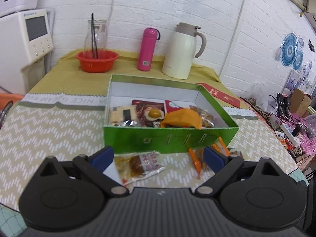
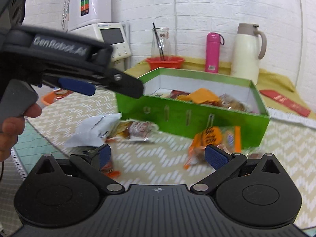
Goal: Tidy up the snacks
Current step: 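Grasp the white pouch with the left gripper while the right gripper grasps the sausage-stick packet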
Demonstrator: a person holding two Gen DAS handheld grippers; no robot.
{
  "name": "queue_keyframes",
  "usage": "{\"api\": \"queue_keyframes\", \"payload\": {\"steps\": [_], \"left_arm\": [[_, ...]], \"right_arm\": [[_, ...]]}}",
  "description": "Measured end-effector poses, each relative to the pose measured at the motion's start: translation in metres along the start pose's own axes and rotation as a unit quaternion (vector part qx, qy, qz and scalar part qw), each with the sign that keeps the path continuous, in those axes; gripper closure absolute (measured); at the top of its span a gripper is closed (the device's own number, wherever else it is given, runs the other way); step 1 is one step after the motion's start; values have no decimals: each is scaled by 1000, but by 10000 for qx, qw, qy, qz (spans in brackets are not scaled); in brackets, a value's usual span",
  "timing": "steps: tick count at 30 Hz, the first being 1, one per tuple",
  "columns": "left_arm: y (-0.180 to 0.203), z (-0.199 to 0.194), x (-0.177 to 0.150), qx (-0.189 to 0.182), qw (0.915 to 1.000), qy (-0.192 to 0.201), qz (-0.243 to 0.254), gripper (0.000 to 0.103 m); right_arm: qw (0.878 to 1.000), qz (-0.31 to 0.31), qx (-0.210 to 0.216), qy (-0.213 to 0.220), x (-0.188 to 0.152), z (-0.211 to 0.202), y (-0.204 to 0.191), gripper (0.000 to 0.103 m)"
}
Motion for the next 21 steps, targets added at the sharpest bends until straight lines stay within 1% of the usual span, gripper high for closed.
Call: {"api": "queue_keyframes", "payload": {"steps": [3,6,8,10,13,16,21], "left_arm": [[-24,-13,-23,94,9997,-184,-128,10],[-45,-23,-43,238,9989,-361,-181,10],[-56,-28,-53,294,9985,-418,-211,10],[-67,-33,-61,338,9978,-471,-319,10],[-78,-41,-70,329,9970,-482,-505,10],[-80,-46,-78,319,9966,-490,-588,10],[-70,-49,-85,157,9973,-560,-443,10]], "right_arm": [[9996,55,270,-74,-8,-4,-11,0],[9976,18,673,-130,-13,-3,-28,0],[9951,-159,877,-432,-19,4,-43,0],[9926,-327,975,-648,-25,10,-56,0],[9899,-518,957,-906,-34,21,-70,0],[9891,-569,861,-1046,-38,32,-76,0],[9895,-740,592,-1088,-40,48,-75,0]]}}
Point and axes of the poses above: each gripper's, at about its wrist camera, not at the fingertips, and z roughly the way its jaws point, y to its right, x to its top, the point moved 9 cm from there along z, roughly the way its jaws point, and after that the axes turned 13 degrees about z, right-handed, at the moved point
